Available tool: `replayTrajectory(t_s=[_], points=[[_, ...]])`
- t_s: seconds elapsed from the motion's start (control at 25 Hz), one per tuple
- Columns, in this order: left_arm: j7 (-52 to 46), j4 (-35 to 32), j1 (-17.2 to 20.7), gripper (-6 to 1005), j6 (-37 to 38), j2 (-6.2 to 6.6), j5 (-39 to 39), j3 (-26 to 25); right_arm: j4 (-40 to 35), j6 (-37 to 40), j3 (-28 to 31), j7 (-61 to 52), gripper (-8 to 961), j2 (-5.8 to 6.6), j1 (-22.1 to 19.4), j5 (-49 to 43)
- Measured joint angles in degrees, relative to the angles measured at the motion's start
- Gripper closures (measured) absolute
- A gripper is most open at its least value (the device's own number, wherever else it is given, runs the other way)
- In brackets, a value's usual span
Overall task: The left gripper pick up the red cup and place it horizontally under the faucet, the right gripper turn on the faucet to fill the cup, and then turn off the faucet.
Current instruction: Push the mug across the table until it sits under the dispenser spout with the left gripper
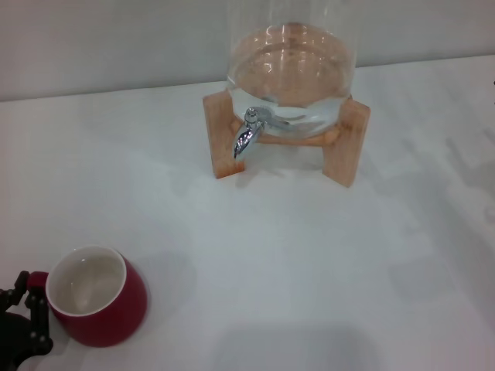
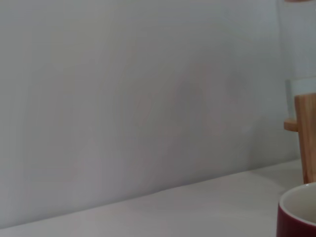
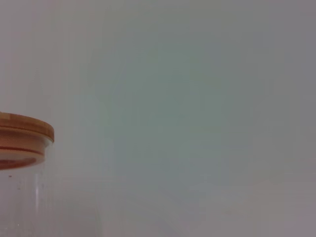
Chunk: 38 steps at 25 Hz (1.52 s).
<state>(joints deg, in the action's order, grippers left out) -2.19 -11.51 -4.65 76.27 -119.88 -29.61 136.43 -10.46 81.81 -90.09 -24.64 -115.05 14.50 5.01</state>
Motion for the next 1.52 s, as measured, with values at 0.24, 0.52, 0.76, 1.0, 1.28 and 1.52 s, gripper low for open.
replayTrajectory(t_s=[0.24, 0.52, 0.76, 1.0, 1.28, 1.52], points=[[0.02, -0.01, -0.26, 865, 0.00, 0.00, 0.08, 0.13, 0.00, 0.05, 0.00, 0.03, 161, 0.00, 0.00, 0.00], [-0.09, -0.21, -1.03, 879, 0.00, 0.12, 0.08, 0.50, 0.00, 0.19, 0.00, 0.03, 161, 0.00, 0.00, 0.00], [-0.98, -0.06, -2.88, 879, 0.00, 0.40, 0.04, 0.72, 0.02, 0.38, 0.00, -0.15, 161, 0.00, -0.10, 0.00], [-3.82, 1.96, -7.41, 879, -0.88, 0.53, -0.36, 0.30, 0.09, 0.83, 0.00, -0.35, 161, 0.00, -0.18, 0.00], [-7.52, 4.96, -14.13, 879, -4.38, 0.65, -0.64, 0.10, 0.08, 1.42, -0.07, -1.37, 161, -0.08, -0.10, 0.00], [-11.56, 7.91, -18.79, 880, -5.00, 0.79, -0.63, 0.06, -0.55, 1.54, -0.61, -1.95, 161, -0.09, 0.23, 0.00]])
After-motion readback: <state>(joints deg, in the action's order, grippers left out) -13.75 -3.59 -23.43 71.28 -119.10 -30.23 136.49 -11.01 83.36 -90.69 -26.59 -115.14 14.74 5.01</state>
